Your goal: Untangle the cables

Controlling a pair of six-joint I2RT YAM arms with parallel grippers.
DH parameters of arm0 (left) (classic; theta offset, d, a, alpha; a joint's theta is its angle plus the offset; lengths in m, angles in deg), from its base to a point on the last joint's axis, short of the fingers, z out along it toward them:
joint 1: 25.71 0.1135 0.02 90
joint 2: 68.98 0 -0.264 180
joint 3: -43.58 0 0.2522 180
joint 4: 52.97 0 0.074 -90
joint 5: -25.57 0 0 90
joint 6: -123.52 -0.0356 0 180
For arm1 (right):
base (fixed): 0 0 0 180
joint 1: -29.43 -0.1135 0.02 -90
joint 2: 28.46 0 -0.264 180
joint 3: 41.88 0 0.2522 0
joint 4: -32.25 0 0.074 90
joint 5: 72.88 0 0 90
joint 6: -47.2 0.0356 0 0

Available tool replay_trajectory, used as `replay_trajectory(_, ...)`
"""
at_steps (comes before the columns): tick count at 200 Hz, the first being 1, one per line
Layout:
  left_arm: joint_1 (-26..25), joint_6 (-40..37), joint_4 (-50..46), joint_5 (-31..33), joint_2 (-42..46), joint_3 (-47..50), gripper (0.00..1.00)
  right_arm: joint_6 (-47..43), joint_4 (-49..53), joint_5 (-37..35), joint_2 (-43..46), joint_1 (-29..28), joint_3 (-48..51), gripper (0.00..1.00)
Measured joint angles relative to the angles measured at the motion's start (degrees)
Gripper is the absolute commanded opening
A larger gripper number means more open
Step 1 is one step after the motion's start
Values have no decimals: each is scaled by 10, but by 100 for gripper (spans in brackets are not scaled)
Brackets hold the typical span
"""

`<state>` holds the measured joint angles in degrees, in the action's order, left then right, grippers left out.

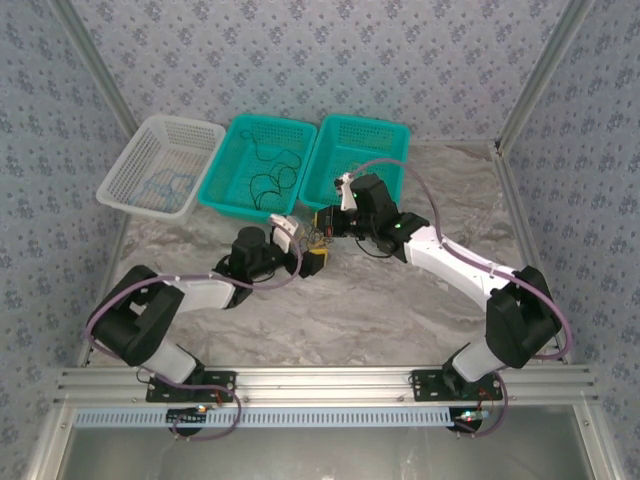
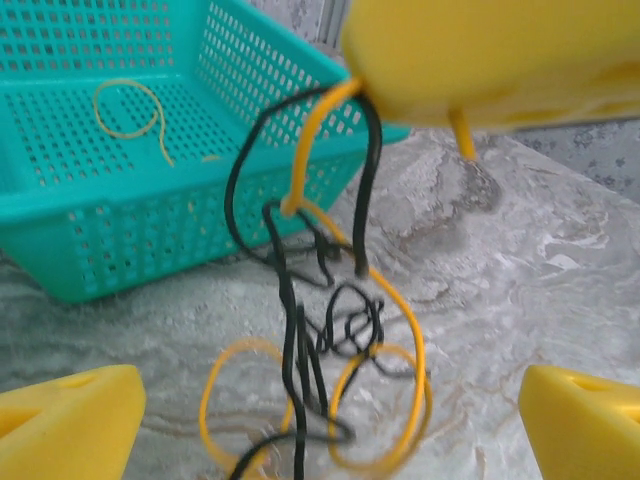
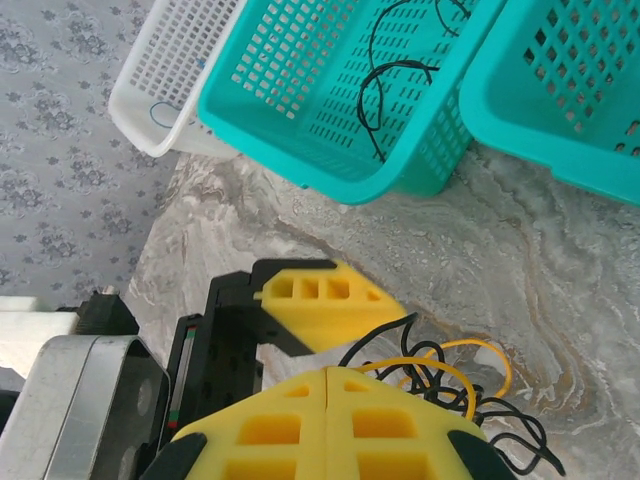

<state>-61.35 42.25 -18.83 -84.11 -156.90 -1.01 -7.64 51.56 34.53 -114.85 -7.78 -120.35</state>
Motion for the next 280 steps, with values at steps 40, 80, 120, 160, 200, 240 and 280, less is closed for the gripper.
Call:
replay_trajectory(40, -1, -22, 40, 25, -35, -34, 78, 0, 2, 11, 7, 0, 0, 0)
replay_trajectory(80, -2, -20, 100, 60, -65, -34, 34, 0, 4, 10, 31, 1, 16, 0)
replay_trajectory(120, -2, -1, 123, 84, -76, -3, 8, -9, 7, 11, 66, 13, 31, 0)
replay_trajectory(160, -8, 12, 131, 85, -69, 13, 7, -36, 41, 6, 89, 23, 42, 0)
replay_trajectory(200, 5, 16, 123, 45, -35, 27, 10, -101, 104, 4, 108, 29, 41, 0)
replay_trajectory(240, 34, 3, 66, -7, -4, 30, 21, -140, 149, -5, 121, 42, 28, 0)
replay_trajectory(280, 42, -29, -9, -16, 12, 38, 14, -128, 146, 8, 153, 64, 26, 0)
